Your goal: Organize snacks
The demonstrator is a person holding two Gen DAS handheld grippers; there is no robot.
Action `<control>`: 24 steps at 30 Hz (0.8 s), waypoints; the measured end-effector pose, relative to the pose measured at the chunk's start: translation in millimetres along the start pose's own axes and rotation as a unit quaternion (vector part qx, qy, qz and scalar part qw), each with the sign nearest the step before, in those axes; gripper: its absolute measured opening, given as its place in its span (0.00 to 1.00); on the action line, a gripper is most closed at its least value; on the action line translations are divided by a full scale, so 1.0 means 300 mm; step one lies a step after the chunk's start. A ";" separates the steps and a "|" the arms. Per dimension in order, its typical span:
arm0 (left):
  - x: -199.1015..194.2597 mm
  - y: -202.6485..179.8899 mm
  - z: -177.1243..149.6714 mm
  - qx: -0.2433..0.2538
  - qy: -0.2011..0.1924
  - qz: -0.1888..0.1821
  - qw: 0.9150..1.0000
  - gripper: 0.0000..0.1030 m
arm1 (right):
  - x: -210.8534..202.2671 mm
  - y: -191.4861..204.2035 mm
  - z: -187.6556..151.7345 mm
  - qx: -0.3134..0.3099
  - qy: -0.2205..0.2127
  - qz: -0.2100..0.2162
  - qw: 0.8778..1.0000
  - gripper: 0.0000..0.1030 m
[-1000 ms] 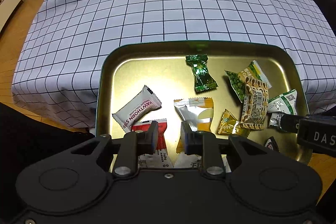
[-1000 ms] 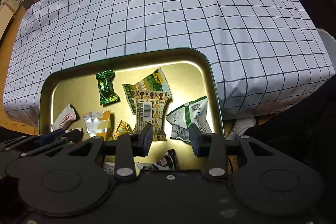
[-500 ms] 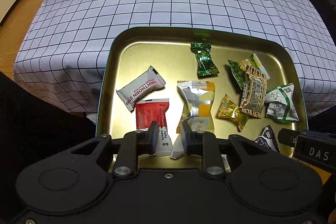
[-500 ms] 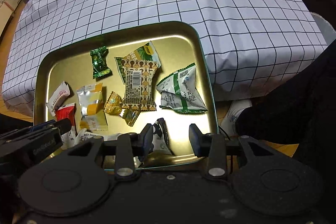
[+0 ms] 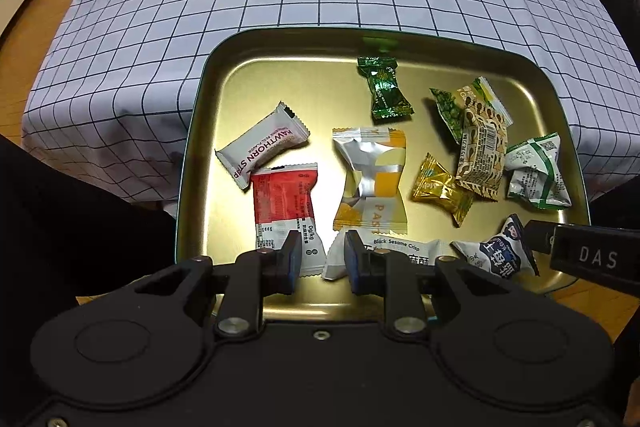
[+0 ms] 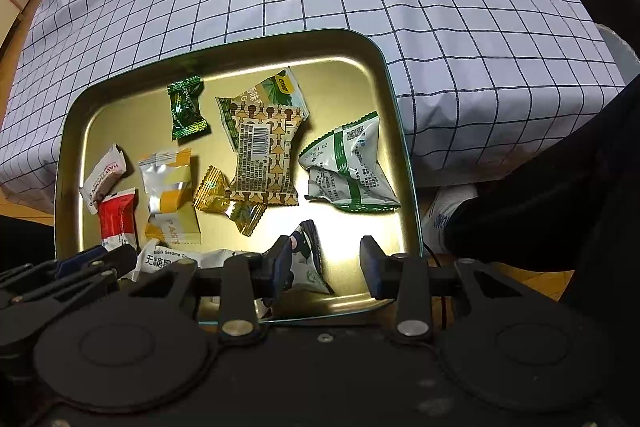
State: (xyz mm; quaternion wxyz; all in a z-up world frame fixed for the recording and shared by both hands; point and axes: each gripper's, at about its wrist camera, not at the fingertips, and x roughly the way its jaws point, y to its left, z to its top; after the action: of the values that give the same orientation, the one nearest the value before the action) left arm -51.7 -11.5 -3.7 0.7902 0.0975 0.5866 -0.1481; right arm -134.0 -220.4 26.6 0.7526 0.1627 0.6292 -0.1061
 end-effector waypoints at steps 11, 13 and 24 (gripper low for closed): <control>0.012 -0.006 0.006 0.002 0.003 0.005 1.000 0.32 | 0.009 0.012 0.001 -0.004 0.003 0.002 1.000 0.39; 0.013 -0.006 0.006 0.002 0.004 0.005 1.000 0.32 | 0.008 0.013 0.002 -0.006 0.003 0.002 1.000 0.39; 0.017 -0.009 0.005 0.007 0.005 0.005 1.000 0.32 | 0.009 0.004 0.004 -0.011 0.005 0.005 1.000 0.39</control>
State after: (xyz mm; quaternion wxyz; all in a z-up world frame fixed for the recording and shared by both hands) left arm -49.9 -15.1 -8.0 0.7872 0.1064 0.5892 -0.1478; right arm -131.9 -219.6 24.2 0.7516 0.1585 0.6332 -0.0949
